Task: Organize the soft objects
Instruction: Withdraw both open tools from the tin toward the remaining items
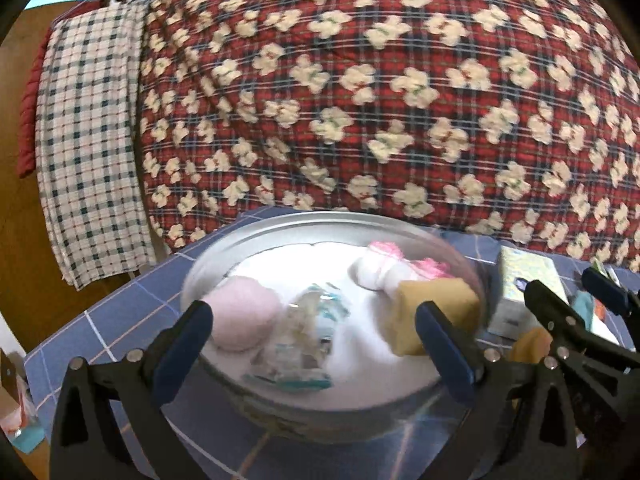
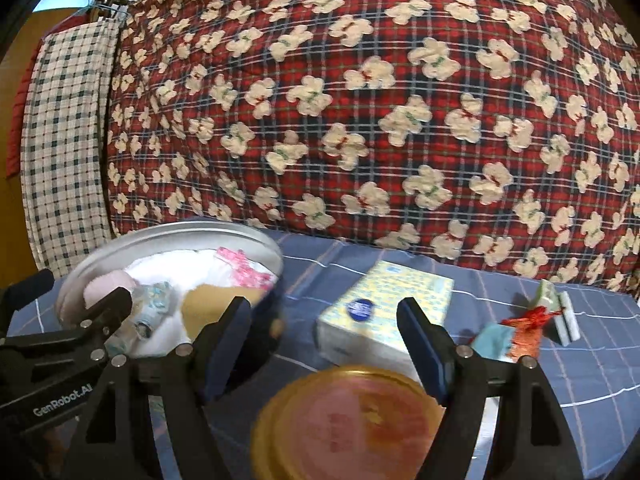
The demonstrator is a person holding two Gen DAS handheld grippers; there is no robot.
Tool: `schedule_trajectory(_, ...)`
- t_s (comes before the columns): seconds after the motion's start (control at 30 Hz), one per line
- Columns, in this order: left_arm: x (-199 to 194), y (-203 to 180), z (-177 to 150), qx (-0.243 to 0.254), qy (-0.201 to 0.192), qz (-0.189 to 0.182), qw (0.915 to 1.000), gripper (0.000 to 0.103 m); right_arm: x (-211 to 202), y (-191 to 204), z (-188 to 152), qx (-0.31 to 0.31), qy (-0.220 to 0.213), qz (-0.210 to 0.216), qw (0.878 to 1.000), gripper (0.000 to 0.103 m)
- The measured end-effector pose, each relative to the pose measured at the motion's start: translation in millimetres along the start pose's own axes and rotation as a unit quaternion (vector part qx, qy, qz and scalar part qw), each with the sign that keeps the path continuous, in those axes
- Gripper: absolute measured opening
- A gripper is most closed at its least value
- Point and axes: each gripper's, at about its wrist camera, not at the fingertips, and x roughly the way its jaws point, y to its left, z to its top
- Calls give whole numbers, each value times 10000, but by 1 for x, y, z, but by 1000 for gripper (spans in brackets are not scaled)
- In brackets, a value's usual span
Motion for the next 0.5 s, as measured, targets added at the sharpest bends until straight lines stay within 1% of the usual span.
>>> schedule_trajectory(0.3, -16, -43, -5, 286, -86, -415, 9987, 103, -12, -64, -9, 286, 139, -396, 9987, 77)
schedule_trajectory(0.5, -27, -73, -9, 492, -134, -768, 9957, 103, -18, -102, -15, 339, 229, -673, 9969, 77)
